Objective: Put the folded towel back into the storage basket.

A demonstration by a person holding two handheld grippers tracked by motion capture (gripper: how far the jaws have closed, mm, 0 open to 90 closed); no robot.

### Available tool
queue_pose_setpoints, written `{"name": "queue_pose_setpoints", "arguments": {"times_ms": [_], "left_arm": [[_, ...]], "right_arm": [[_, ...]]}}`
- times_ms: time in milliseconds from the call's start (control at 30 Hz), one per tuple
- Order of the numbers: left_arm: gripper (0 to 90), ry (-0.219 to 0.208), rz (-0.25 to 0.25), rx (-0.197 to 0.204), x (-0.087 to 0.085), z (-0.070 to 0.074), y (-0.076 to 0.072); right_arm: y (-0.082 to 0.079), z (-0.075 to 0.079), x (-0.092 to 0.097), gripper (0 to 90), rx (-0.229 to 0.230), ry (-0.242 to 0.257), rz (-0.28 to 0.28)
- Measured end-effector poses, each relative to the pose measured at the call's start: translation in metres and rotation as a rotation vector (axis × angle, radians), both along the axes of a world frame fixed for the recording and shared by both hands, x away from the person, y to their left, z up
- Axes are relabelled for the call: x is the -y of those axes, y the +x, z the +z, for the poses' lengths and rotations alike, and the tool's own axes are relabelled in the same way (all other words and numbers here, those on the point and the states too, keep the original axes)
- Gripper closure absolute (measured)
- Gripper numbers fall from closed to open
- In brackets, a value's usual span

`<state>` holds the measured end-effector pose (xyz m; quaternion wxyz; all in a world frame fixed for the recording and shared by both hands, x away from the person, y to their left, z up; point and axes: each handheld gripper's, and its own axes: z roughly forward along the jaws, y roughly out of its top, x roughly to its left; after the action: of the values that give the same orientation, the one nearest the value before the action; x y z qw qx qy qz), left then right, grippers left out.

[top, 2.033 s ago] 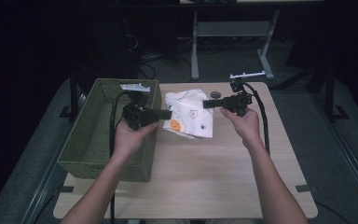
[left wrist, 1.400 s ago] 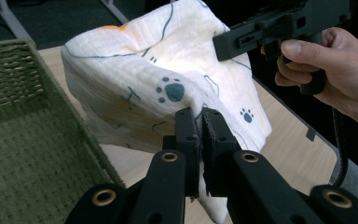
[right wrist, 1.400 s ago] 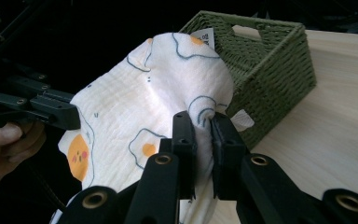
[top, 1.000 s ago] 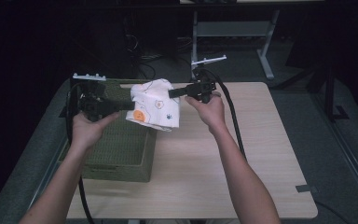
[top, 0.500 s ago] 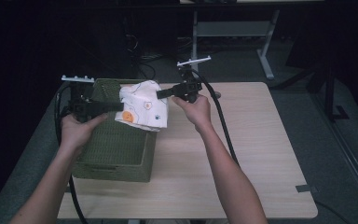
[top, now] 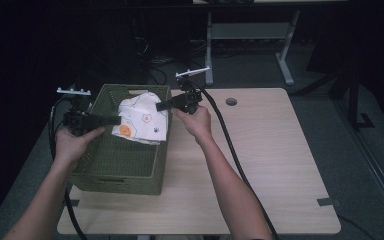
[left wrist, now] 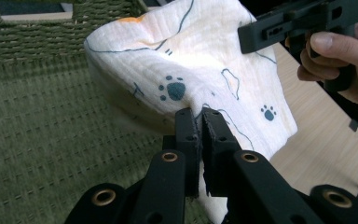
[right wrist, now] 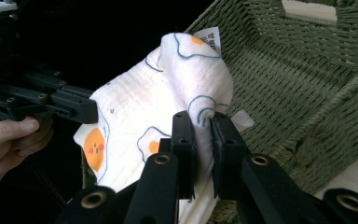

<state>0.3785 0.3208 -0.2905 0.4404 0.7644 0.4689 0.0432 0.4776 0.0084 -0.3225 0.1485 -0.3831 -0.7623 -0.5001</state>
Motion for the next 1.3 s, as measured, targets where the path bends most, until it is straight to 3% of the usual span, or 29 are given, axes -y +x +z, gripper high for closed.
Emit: {"name": "queue_pose_setpoints", "arguments": {"times_ms": [400,467,533,600,733,900,1300], "left_arm": [[86.6,0.006,0.017,-0.006,-0.015,-0.004,0.001],[86.5,0.014,0.044,-0.022,-0.021,-0.009,0.0],[84.8,0.059,0.085,-0.042,-0.026,-0.015,0.0],[72.0,0.14,0.144,-0.065,-0.032,-0.021,-0.001],[69.2,0.187,0.225,-0.094,-0.05,-0.029,-0.005],[69.6,0.163,0.246,-0.092,-0.058,-0.033,-0.009],[69.7,0.085,0.169,-0.041,-0.038,-0.022,-0.013]], "right_arm": [[0.003,-0.003,-0.018,80.4,0.003,-0.015,0.006],[0.004,-0.004,-0.025,80.3,0.003,-0.013,0.014],[0.004,-0.008,-0.032,76.8,0.008,-0.036,0.023],[0.005,-0.013,-0.039,58.1,0.004,-0.059,0.005],[0.006,-0.019,-0.045,55.9,-0.005,-0.072,0.007],[0.003,-0.016,-0.042,56.5,0.001,-0.073,0.021],[-0.001,-0.009,-0.018,57.4,0.007,-0.035,0.009]]}}
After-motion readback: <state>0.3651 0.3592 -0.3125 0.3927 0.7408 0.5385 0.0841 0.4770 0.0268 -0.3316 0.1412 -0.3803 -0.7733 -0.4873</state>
